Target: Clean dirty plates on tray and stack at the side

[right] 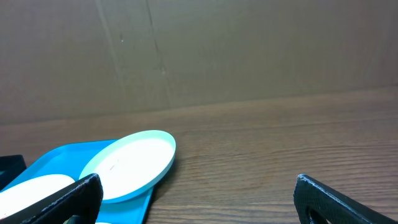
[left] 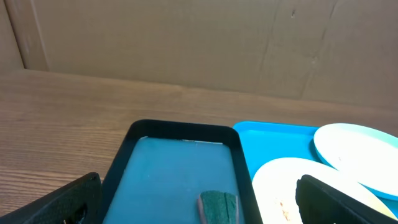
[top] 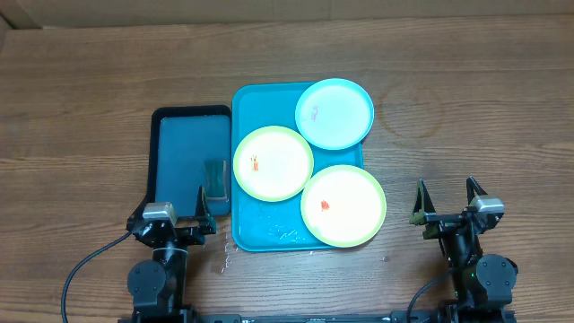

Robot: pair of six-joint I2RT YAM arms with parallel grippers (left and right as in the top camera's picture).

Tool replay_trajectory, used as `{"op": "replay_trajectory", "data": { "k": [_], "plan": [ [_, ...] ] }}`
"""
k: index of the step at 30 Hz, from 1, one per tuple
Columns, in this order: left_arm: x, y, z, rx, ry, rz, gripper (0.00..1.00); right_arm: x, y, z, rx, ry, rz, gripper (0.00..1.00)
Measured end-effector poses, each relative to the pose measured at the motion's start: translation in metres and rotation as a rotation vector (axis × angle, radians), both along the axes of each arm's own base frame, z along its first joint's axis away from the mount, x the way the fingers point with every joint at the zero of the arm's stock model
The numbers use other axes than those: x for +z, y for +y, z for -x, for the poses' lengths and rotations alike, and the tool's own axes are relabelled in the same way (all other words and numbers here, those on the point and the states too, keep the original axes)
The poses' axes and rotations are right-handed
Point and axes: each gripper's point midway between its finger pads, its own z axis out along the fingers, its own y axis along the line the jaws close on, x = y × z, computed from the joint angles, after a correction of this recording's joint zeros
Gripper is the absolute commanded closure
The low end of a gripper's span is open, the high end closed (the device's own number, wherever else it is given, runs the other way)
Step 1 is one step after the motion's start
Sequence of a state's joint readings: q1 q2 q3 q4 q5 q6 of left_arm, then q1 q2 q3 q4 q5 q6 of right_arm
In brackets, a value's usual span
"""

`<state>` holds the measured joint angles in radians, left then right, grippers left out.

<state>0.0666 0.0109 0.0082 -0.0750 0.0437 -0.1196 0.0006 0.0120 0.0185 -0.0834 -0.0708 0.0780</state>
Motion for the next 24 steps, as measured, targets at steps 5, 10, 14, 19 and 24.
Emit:
{"op": "replay_trajectory", "data": {
  "k": [5, 10, 14, 19, 24],
  "plan": [
    [0.000, 0.000, 0.000, 0.000, 0.000, 0.000, 0.00, 0.000, 0.000, 0.000, 0.000, 0.000, 0.000, 0.00],
    [0.000, 0.000, 0.000, 0.000, 0.000, 0.000, 0.00, 0.000, 0.000, 0.000, 0.000, 0.000, 0.000, 0.00],
    [0.000, 0.000, 0.000, 0.000, 0.000, 0.000, 0.00, 0.000, 0.000, 0.000, 0.000, 0.000, 0.000, 0.00],
    [0.000, 0.000, 0.000, 0.000, 0.000, 0.000, 0.00, 0.004, 0.009, 0.001, 0.055, -0.015, 0.000, 0.00],
    [0.000, 0.000, 0.000, 0.000, 0.000, 0.000, 0.00, 0.004, 0.021, 0.003, 0.123, -0.016, -0.002, 0.00]
  ]
}}
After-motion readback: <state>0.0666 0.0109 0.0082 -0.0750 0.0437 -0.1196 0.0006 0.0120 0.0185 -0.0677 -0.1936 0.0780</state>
